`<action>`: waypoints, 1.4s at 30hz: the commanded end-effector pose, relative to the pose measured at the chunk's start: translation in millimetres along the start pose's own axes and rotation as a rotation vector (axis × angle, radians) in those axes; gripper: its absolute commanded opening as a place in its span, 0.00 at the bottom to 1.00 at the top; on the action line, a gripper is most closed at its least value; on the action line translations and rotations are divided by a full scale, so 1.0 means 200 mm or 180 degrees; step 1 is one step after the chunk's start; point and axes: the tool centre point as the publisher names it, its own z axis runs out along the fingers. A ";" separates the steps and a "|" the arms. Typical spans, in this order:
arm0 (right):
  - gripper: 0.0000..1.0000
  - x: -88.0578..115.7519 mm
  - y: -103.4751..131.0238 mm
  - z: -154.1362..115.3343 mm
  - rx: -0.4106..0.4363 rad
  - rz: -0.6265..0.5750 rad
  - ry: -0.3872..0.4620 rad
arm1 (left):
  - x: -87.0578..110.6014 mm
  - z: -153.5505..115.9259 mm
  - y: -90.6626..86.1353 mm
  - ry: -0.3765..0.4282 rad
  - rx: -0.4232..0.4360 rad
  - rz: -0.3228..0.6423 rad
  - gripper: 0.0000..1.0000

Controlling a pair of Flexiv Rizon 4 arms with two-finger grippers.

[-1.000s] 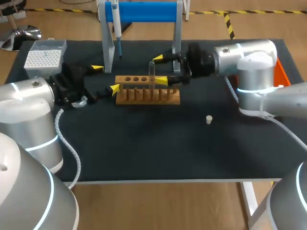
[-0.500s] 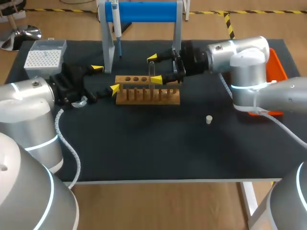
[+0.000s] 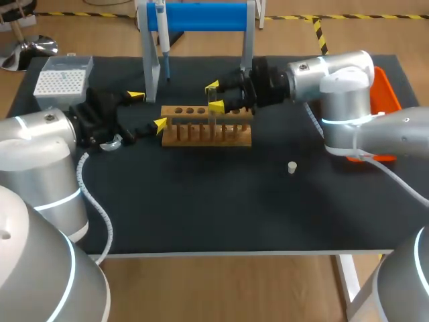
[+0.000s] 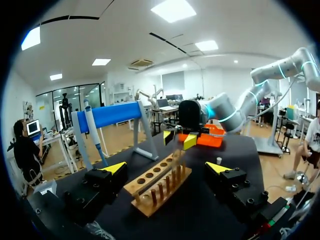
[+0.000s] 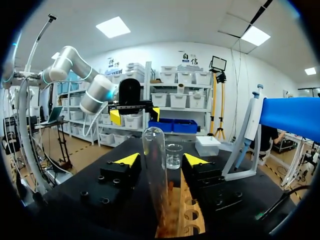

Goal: Invert the test tube, pick up the pipette, mount the tip to pipette, aspirate from beaker and dispense into the tube, eject the tip, return the pipette, and cap with the stopper.

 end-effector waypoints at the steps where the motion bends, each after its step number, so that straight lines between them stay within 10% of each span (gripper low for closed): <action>1: 0.46 -0.01 -0.01 0.00 0.0006 -0.0003 0.0009 | 0.01 0.00 0.00 -0.0016 0.0005 0.0006 1.00; 15: 0.00 -0.01 -0.01 0.00 -0.0030 0.0026 -0.0016 | 0.01 0.00 0.00 -0.0016 0.0005 0.0006 1.00; 42: 0.00 -0.02 0.01 -0.06 -0.0127 0.0125 -0.0121 | 0.01 0.00 0.00 -0.0016 0.0005 0.0006 1.00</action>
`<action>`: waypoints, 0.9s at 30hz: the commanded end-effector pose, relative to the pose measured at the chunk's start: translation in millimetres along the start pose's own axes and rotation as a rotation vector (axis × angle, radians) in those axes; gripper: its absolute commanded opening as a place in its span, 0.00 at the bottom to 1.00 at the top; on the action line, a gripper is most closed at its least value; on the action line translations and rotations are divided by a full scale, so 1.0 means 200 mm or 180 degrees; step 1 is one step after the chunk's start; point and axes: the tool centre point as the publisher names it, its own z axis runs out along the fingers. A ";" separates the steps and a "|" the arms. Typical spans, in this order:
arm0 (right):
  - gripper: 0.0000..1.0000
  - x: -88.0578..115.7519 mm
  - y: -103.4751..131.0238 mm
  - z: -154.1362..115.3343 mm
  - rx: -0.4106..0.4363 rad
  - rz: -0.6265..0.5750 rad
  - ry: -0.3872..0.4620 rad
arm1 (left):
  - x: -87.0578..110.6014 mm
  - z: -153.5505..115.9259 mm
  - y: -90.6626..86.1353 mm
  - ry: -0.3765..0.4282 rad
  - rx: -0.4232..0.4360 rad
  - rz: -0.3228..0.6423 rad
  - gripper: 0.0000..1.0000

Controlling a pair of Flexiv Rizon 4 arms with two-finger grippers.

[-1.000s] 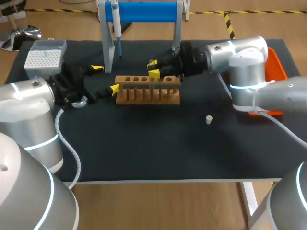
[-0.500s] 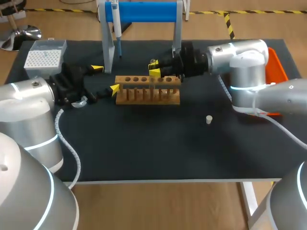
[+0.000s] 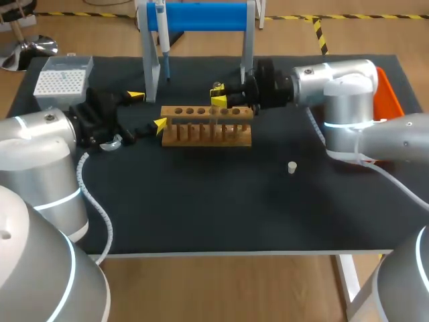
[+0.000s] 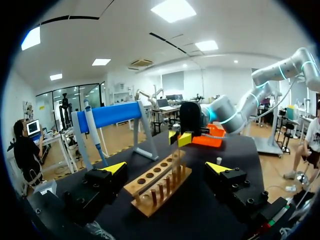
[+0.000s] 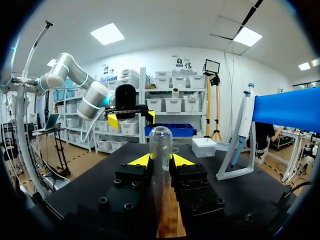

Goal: Invert the test tube, pick up the pipette, mount the tip to pipette, aspirate from beaker and dispense into the tube, eject the tip, return the pipette, and cap with the stopper.

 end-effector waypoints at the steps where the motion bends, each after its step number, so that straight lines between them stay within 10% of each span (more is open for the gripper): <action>1: 0.00 0.00 0.02 -0.01 0.0031 -0.0003 0.0005 | 0.01 0.00 0.00 -0.0017 0.0006 0.0006 1.00; 27: 0.00 0.02 0.13 -0.02 0.0100 -0.0026 -0.0025 | 0.01 0.00 0.00 -0.0017 0.0006 0.0006 1.00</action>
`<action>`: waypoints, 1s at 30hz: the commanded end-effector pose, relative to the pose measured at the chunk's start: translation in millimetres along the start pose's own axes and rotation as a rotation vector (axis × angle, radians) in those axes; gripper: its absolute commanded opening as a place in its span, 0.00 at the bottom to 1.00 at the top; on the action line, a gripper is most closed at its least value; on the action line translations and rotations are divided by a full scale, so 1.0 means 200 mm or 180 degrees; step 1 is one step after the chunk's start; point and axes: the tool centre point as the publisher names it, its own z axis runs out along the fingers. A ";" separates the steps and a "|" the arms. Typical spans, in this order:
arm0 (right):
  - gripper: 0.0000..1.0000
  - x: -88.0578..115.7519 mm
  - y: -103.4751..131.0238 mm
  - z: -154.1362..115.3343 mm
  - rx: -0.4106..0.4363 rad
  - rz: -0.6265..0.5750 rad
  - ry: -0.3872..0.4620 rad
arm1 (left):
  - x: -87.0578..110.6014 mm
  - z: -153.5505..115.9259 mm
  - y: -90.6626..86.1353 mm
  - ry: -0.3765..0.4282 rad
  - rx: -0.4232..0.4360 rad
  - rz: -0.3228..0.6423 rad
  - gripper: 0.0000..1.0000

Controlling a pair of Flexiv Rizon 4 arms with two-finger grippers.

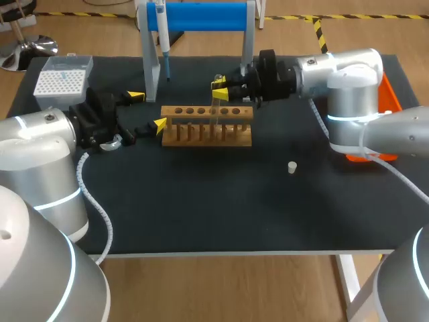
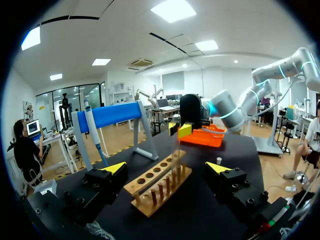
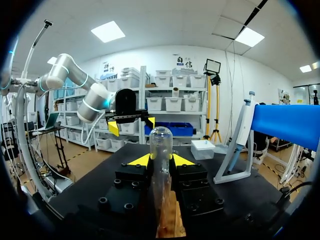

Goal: Invert the test tube, pick up the pipette, mount the tip to pipette, aspirate from beaker and dispense into the tube, eject the tip, return the pipette, and cap with the stopper.

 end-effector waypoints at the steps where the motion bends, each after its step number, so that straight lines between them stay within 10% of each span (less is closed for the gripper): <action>1: 0.00 0.02 0.02 0.00 0.0037 0.0005 -0.0023 | 0.01 0.00 0.00 -0.0017 0.0006 0.0006 1.00; 30: 0.00 0.03 0.15 0.02 0.0098 0.0019 -0.0040 | 0.01 0.00 0.00 -0.0017 0.0006 0.0006 1.00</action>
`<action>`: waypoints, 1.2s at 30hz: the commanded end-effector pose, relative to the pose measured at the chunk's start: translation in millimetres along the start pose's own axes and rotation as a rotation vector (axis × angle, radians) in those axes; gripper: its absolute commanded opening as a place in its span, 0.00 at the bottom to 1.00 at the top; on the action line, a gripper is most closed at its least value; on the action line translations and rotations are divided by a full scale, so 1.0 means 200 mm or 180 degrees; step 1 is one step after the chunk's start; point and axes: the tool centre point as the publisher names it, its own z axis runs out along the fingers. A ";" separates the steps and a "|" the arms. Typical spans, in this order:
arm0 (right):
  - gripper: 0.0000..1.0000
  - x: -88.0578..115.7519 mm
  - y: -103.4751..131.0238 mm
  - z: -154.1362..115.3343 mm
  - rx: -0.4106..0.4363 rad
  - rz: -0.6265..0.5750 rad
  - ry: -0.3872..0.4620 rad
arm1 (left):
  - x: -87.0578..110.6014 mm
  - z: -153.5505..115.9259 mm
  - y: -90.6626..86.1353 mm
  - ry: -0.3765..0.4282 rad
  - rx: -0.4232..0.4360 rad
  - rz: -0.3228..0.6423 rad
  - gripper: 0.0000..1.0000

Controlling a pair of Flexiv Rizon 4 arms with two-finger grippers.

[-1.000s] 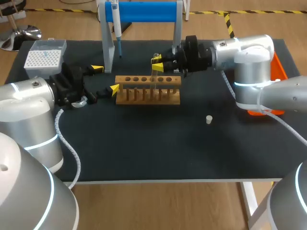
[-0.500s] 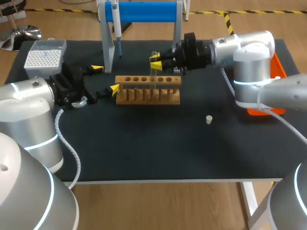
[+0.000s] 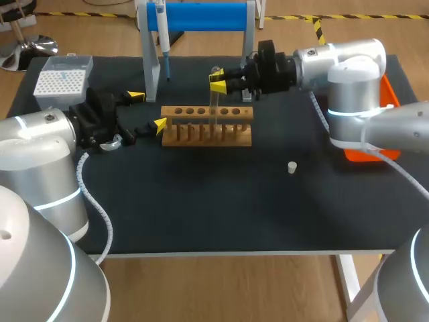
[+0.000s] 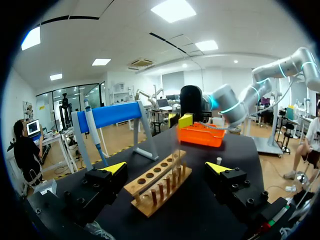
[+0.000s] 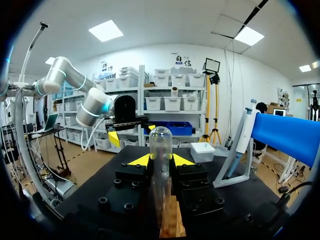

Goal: Invert the test tube, pick up the pipette, mount the tip to pipette, aspirate from beaker and dispense into the tube, eject the tip, return the pipette, and cap with the stopper.

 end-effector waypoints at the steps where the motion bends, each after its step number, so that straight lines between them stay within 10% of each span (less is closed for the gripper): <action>1: 0.00 0.02 0.02 0.00 0.0042 -0.0004 -0.0010 | 0.01 0.00 0.00 -0.0017 0.0006 0.0006 1.00; 24: 0.00 0.02 0.14 -0.01 0.0023 -0.0113 -0.0059 | 0.01 0.00 0.00 -0.0017 0.0006 0.0006 1.00; 36: 0.00 0.16 0.38 -0.12 0.0019 -0.0157 -0.0137 | 0.01 0.00 0.00 -0.0017 0.0006 0.0006 1.00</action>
